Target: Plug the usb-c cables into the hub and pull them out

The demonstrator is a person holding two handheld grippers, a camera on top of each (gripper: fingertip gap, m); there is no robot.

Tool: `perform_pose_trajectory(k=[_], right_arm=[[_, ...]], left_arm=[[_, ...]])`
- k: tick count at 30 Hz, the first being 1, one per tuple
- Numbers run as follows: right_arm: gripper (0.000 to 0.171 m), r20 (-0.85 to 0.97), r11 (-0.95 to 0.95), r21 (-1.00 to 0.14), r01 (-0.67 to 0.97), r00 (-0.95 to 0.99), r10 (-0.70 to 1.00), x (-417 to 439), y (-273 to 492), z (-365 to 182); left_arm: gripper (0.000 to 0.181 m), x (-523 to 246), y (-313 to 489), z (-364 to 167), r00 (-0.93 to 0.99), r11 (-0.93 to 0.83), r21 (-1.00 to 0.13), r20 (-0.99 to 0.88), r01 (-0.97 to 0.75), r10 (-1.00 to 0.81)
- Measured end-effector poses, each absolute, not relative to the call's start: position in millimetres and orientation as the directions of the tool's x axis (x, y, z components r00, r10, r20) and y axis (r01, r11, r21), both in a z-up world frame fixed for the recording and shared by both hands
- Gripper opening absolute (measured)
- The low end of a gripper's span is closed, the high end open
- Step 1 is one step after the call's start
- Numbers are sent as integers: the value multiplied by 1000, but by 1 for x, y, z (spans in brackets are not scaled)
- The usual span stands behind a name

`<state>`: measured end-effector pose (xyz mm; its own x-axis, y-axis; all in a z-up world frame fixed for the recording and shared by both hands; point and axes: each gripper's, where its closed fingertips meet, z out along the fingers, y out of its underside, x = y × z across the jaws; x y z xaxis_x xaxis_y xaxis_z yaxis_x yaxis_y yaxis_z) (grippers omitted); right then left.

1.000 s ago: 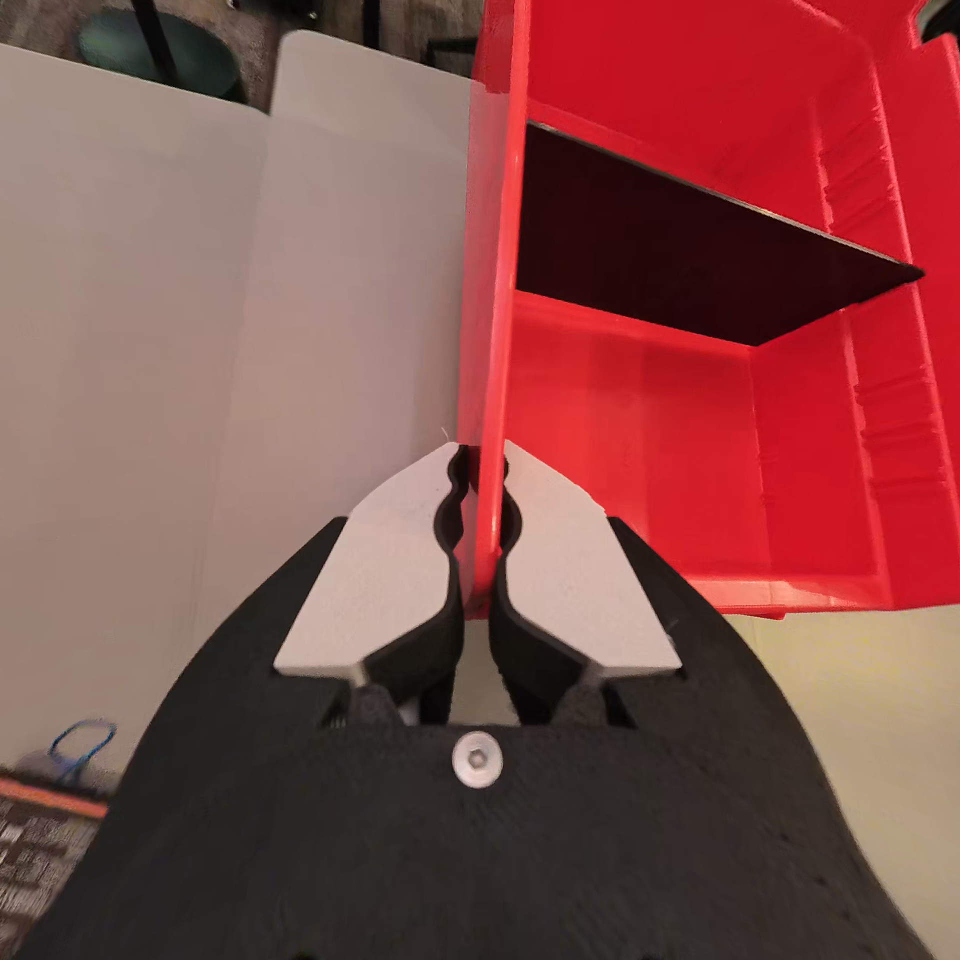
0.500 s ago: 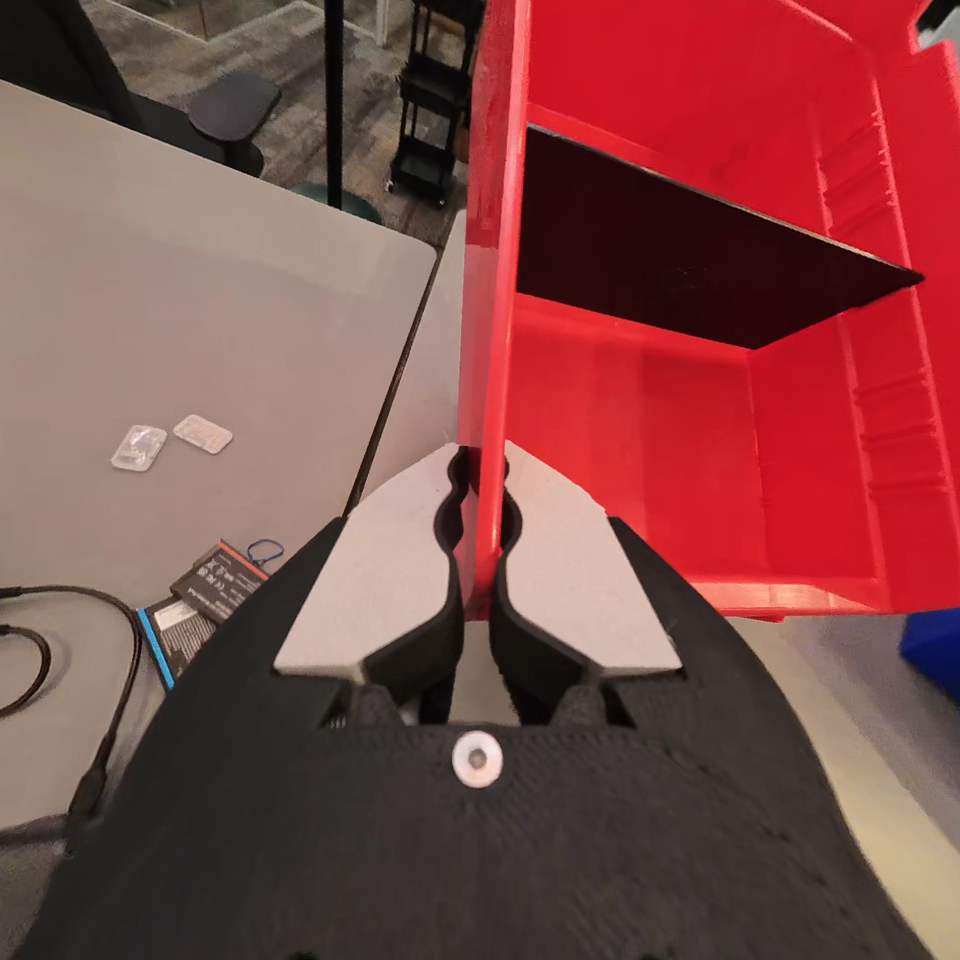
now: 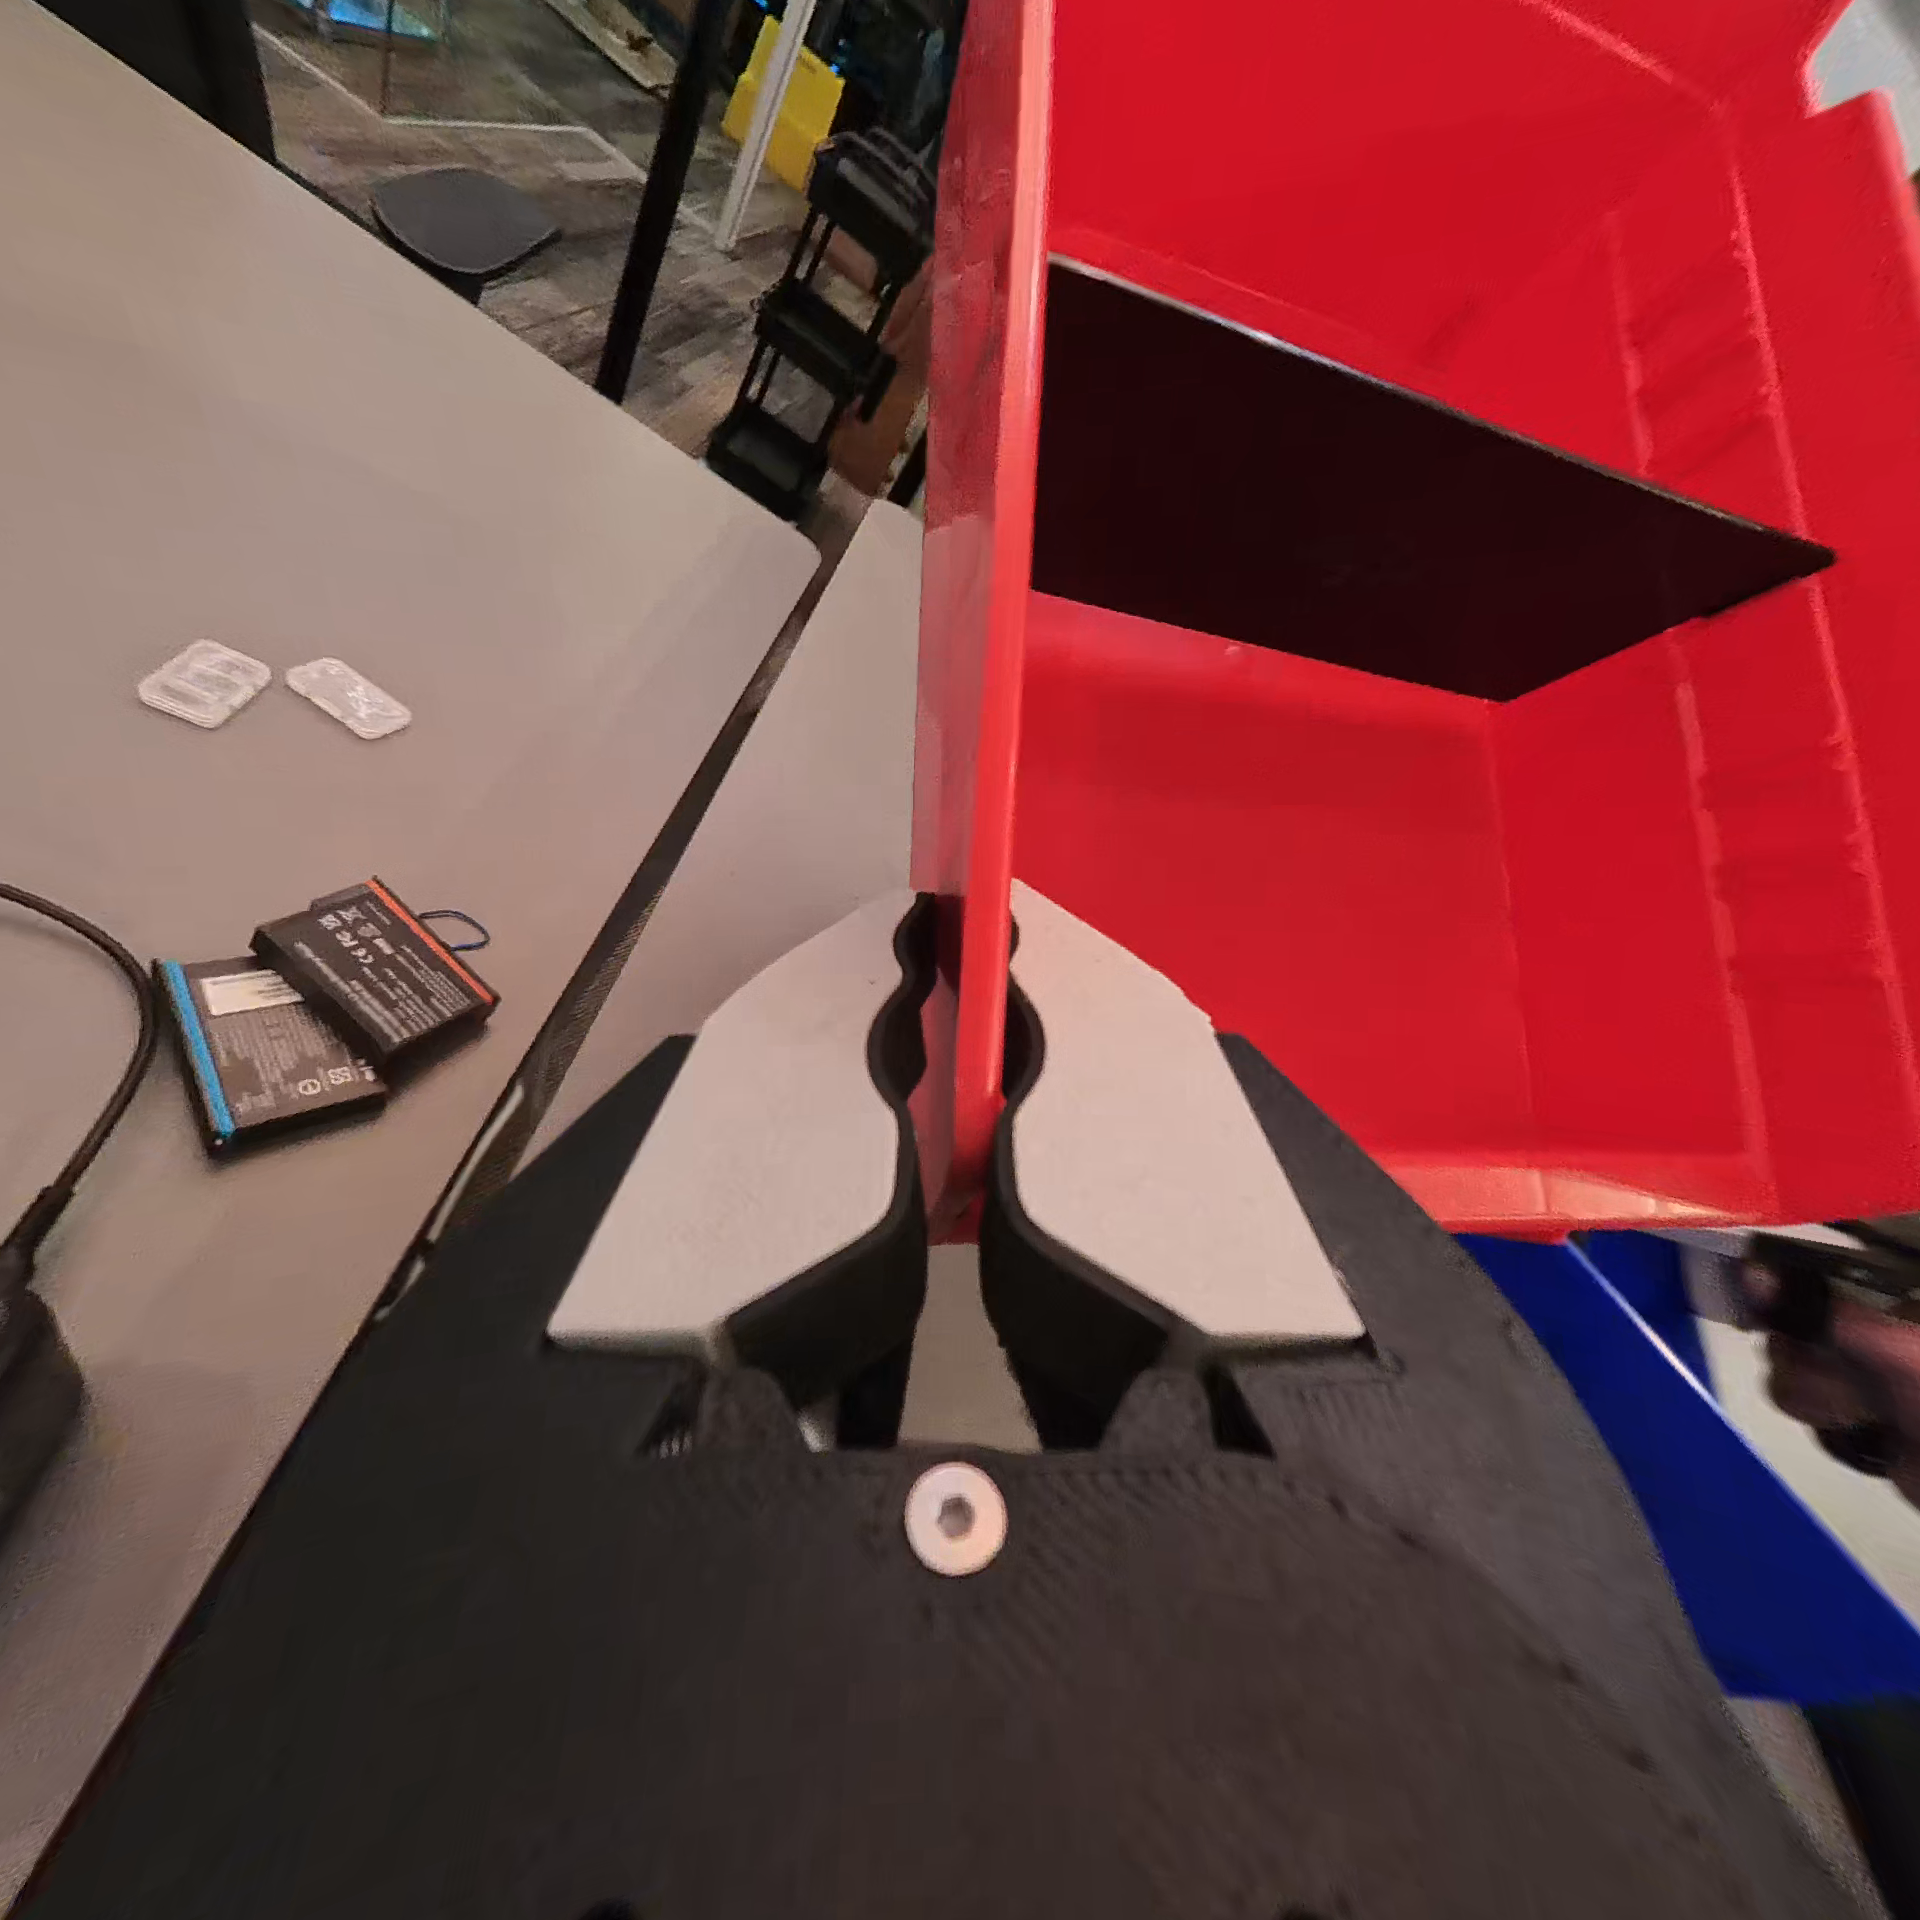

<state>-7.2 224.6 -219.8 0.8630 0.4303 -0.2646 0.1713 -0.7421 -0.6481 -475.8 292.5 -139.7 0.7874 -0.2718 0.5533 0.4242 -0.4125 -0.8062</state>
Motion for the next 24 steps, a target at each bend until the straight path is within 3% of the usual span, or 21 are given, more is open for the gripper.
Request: perform_pose_trajectory(k=[1, 5, 9, 10, 12, 14, 16, 20, 24], right_arm=[[2, -277, -738, -660, 139, 868, 411, -15, 234, -221], [5, -263, -703, -708, 73, 896, 358, -42, 260, -219], [49, -234, -677, -721, 150, 866, 441, -69, 250, -203], [61, -192, -646, -743, 174, 870, 455, -67, 245, -192], [64, -25, -503, -814, 290, 848, 529, -64, 231, -159], [64, 212, -258, -826, 501, 701, 681, -86, 203, -128], [69, 402, -79, -708, 702, 492, 773, -112, 179, -131], [72, 480, 40, -400, 916, 172, 860, -140, 169, -188], [46, 447, 117, -167, 979, -31, 894, -147, 177, -244]], left_arm=[[7, -478, 290, -138, 775, -404, -802, 566, 440, -280], [7, -484, 288, -131, 757, -380, -802, 579, 462, -302], [7, -487, 288, -130, 748, -380, -798, 586, 467, -312], [7, -486, 288, -131, 743, -383, -796, 590, 469, -316], [7, -486, 287, -130, 740, -385, -796, 590, 467, -323], [7, -487, 287, -127, 749, -375, -808, 574, 454, -331], [7, -485, 288, -125, 746, -368, -811, 573, 455, -340], [7, -481, 288, -126, 716, -382, -788, 607, 483, -345], [8, -486, 286, -121, 733, -360, -801, 590, 478, -338]])
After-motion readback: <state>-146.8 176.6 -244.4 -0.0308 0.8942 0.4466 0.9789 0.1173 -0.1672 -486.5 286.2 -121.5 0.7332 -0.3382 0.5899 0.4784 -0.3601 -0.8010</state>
